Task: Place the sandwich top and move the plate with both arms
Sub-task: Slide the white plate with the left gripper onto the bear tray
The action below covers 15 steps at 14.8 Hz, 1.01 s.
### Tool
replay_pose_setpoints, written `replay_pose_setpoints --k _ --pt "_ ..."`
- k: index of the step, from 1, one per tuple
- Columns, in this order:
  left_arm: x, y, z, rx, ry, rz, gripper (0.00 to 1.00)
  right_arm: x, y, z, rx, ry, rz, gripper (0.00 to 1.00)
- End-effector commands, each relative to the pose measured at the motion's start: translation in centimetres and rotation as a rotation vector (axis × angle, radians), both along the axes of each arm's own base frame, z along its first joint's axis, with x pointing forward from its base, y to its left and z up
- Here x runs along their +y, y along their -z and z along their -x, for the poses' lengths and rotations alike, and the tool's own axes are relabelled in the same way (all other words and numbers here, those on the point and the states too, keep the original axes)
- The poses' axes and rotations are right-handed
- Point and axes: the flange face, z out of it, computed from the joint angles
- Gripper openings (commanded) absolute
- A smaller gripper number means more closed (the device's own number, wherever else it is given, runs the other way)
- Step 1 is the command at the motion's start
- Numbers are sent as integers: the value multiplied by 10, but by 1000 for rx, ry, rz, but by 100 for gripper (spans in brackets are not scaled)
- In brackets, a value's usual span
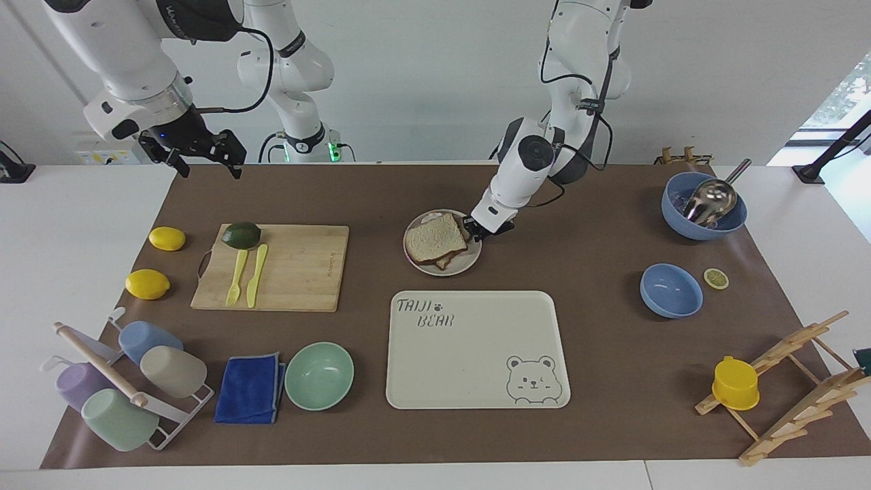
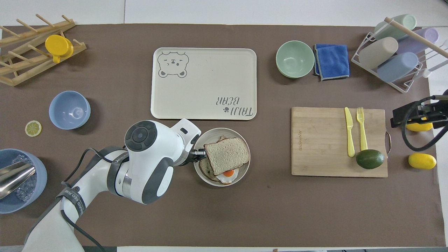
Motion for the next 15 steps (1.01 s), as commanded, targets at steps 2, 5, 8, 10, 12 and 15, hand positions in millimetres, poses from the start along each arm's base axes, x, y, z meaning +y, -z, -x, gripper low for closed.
replay_pose_setpoints --k 2,5,8,10,12,15 --pt "18 -21 -17 18 0 57 0 -2 0 1 -2 -11 -26 100" --pt "21 -37 -30 25 -31 99 0 -2 0 1 -2 -11 -26 100" --pt "34 -58 -53 21 -65 128 0 -2 0 2 0 -11 -26 100" --pt "44 -78 -73 1 -69 150 0 -2 0 2 0 -11 -26 100" --pt "53 -93 -104 -26 -91 176 0 -2 0 2 0 -11 -26 100" --pt "63 -103 -143 -61 -141 215 0 -2 0 2 0 -11 -26 100"
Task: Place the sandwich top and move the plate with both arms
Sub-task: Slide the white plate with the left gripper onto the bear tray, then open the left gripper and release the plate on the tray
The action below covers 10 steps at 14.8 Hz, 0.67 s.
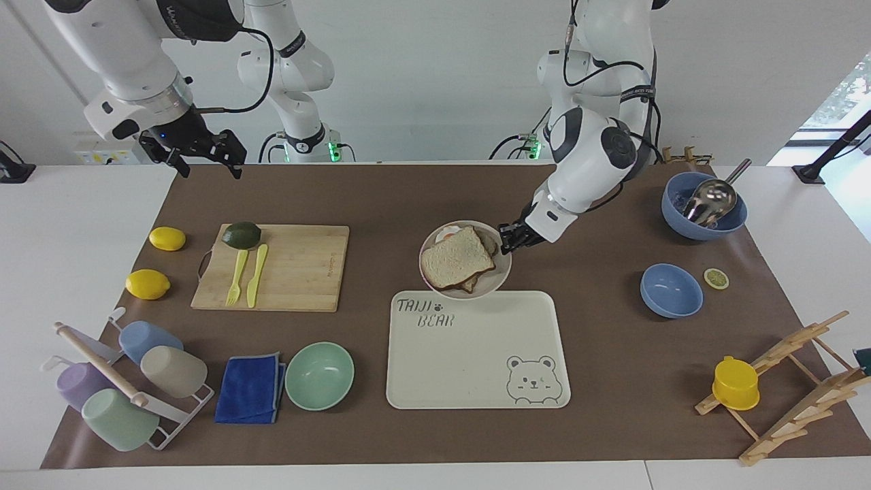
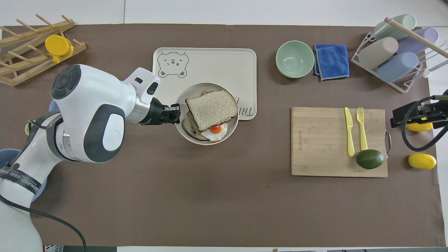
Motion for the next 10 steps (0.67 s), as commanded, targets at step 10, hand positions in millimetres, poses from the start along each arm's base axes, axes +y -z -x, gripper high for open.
replay_pose_setpoints --k 10 --pt "1 66 -108 -32 -65 54 0 -2 0 2 0 -11 -26 100"
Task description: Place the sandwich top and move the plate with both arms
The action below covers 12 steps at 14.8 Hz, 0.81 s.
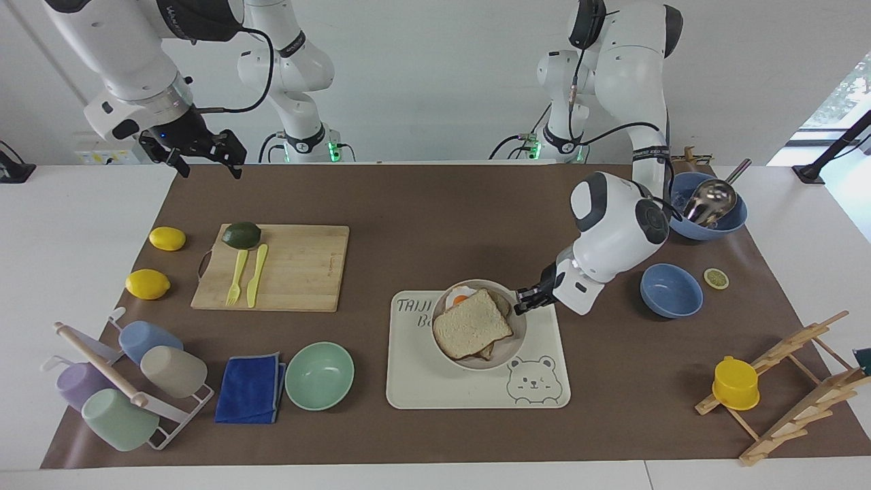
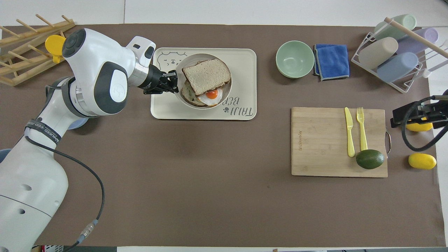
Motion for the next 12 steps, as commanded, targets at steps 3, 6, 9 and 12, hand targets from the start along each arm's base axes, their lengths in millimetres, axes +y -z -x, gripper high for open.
replay_pose_setpoints --k 3,6,9,12 --pt "-18 13 -2 -50 15 12 0 -2 0 2 0 -11 -26 100" --pt "-17 18 -1 -60 27 11 0 -2 0 2 0 -11 -26 100" --pt "-15 26 1 -69 30 4 0 -2 0 2 0 -11 -26 100" --pt "-13 31 3 -67 28 0 0 -2 0 2 0 -11 -26 100"
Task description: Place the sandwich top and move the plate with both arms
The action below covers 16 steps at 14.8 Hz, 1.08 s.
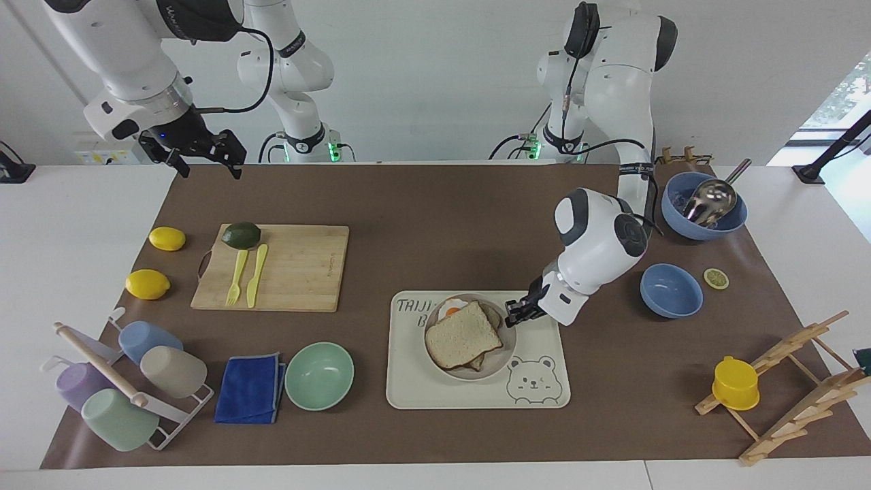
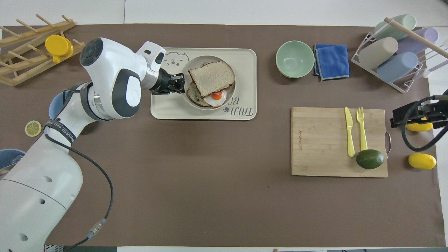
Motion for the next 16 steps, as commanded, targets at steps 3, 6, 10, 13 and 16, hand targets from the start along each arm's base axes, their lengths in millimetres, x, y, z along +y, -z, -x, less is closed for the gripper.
replay_pose_setpoints --k 3,6,10,13,16 --pt "6 -5 -2 -24 2 5 100 -2 0 1 -2 -11 -26 100" --pt "19 -21 -10 -7 32 -19 100 -2 0 2 0 -11 -26 100" --pt "70 -98 -9 -43 1 -41 100 -2 0 2 0 -11 -26 100" --pt "114 -153 7 -48 38 -183 100 -2 0 2 0 -11 -26 100" --pt "127 -197 30 -64 92 -311 100 -2 0 2 0 -11 -26 100"
